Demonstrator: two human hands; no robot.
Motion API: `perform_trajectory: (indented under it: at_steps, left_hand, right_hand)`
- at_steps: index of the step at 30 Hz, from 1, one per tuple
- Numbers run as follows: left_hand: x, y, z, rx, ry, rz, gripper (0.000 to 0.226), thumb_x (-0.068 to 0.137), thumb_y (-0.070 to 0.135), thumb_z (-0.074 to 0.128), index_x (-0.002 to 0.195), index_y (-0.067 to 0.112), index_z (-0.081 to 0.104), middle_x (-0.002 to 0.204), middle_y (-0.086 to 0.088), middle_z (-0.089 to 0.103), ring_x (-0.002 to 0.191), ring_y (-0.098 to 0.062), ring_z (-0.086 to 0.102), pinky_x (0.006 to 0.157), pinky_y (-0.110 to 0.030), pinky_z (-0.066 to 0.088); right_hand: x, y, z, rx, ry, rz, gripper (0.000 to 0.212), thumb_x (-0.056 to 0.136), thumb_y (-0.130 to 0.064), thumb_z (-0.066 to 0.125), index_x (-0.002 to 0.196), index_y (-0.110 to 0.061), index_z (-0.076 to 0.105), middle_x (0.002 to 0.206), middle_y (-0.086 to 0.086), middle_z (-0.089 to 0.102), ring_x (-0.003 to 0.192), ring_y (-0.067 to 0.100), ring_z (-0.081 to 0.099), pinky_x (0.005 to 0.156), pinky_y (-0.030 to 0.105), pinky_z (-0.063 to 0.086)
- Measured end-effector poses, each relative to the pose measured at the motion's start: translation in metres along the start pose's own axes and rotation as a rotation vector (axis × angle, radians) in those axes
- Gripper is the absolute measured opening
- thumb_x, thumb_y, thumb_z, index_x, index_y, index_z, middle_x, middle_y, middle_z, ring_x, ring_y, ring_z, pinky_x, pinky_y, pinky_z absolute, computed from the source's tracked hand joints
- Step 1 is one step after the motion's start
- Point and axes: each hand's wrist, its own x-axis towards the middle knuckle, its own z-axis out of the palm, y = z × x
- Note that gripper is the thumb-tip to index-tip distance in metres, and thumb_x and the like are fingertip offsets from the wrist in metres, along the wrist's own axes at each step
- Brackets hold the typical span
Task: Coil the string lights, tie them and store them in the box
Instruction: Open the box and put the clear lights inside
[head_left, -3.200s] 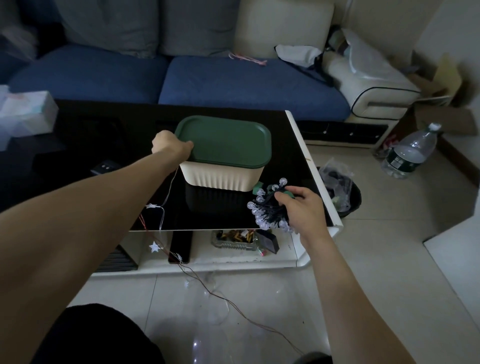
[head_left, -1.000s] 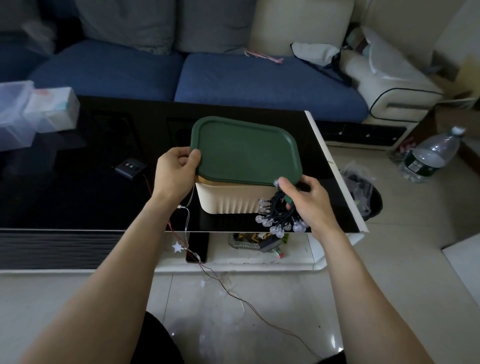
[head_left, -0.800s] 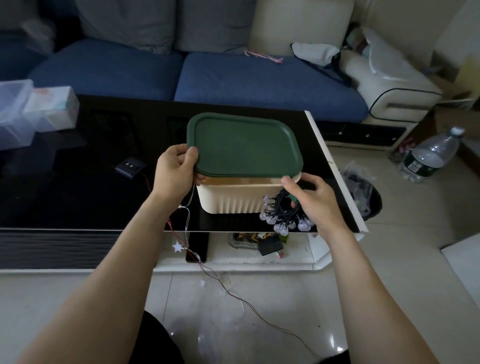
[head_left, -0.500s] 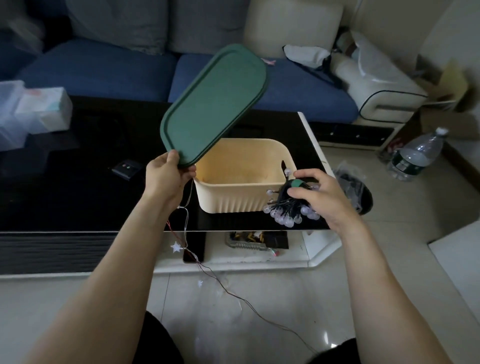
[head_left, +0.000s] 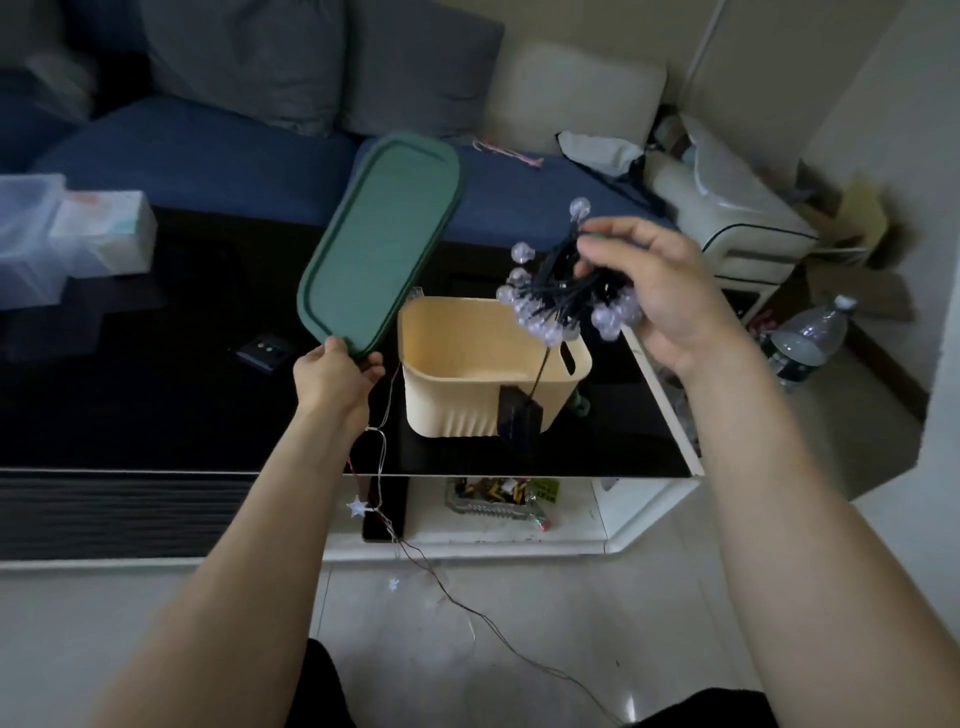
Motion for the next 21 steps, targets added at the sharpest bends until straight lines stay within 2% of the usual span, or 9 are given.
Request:
perform_trajectory:
  at_steps: [5, 10, 13, 14, 16, 17, 21]
  left_hand:
    - [0.001, 0.005, -0.004, -0.058, 0.033, -0.032, 0.021, 0.106, 0.009, 0.037, 0.089, 0.007, 0.049, 0.088, -0.012, 0.058, 0.057, -0.014, 0.050, 0.054, -0.024, 0.045]
    - [0.004, 0.004, -0.006, -0.046, 0.067, -0.057, 0.022, 0.105, 0.010, 0.038, 0.086, 0.007, 0.048, 0.087, -0.011, 0.059, 0.056, -0.014, 0.050, 0.054, -0.024, 0.045]
    - [0.005, 0.003, -0.007, -0.043, 0.077, -0.073, 0.022, 0.105, 0.009, 0.038, 0.086, 0.007, 0.049, 0.086, -0.011, 0.059, 0.055, -0.013, 0.049, 0.051, -0.023, 0.044]
    - [0.005, 0.003, -0.007, -0.043, 0.079, -0.074, 0.022, 0.105, 0.008, 0.038, 0.086, 0.008, 0.048, 0.086, -0.011, 0.059, 0.055, -0.013, 0.049, 0.052, -0.024, 0.043]
    - [0.004, 0.003, -0.008, -0.035, 0.086, -0.070, 0.022, 0.105, 0.008, 0.038, 0.085, 0.008, 0.047, 0.085, -0.011, 0.058, 0.056, -0.013, 0.049, 0.053, -0.024, 0.043]
    - [0.004, 0.004, -0.008, -0.032, 0.091, -0.068, 0.022, 0.104, 0.008, 0.038, 0.085, 0.009, 0.047, 0.084, -0.011, 0.058, 0.056, -0.013, 0.049, 0.053, -0.024, 0.043]
    - [0.004, 0.003, -0.006, -0.029, 0.112, -0.069, 0.022, 0.104, 0.007, 0.038, 0.083, 0.010, 0.044, 0.083, -0.011, 0.058, 0.056, -0.014, 0.049, 0.054, -0.025, 0.043]
  right_hand:
    - [0.028, -0.020, 0.023, 0.100, 0.075, -0.047, 0.004, 0.084, -0.014, 0.072, 0.088, -0.014, 0.074, 0.076, 0.007, 0.068, 0.086, 0.022, 0.065, 0.098, 0.043, 0.051]
    - [0.049, -0.026, 0.038, 0.119, 0.113, -0.082, 0.006, 0.079, -0.018, 0.070, 0.075, -0.017, 0.074, 0.075, 0.006, 0.068, 0.085, 0.023, 0.063, 0.098, 0.048, 0.051]
    - [0.055, -0.007, 0.048, 0.005, 0.135, -0.014, 0.012, 0.081, -0.017, 0.067, 0.090, -0.015, 0.075, 0.086, 0.006, 0.072, 0.092, 0.019, 0.066, 0.092, 0.040, 0.053]
    - [0.057, 0.000, 0.050, -0.050, 0.127, 0.012, 0.014, 0.085, -0.015, 0.066, 0.096, -0.015, 0.074, 0.089, 0.005, 0.073, 0.092, 0.017, 0.067, 0.082, 0.034, 0.056]
    - [0.058, 0.015, 0.056, -0.151, 0.079, 0.063, 0.017, 0.090, -0.012, 0.063, 0.104, -0.015, 0.072, 0.093, 0.001, 0.072, 0.086, 0.009, 0.065, 0.062, 0.016, 0.050]
    - [0.058, 0.022, 0.059, -0.195, 0.047, 0.078, 0.018, 0.090, -0.011, 0.063, 0.106, -0.015, 0.071, 0.094, -0.001, 0.071, 0.085, 0.005, 0.064, 0.058, 0.010, 0.046]
    - [0.063, 0.053, 0.068, -0.384, -0.119, 0.080, 0.022, 0.091, -0.008, 0.066, 0.112, -0.014, 0.069, 0.089, 0.002, 0.072, 0.086, 0.007, 0.065, 0.068, 0.009, 0.046]
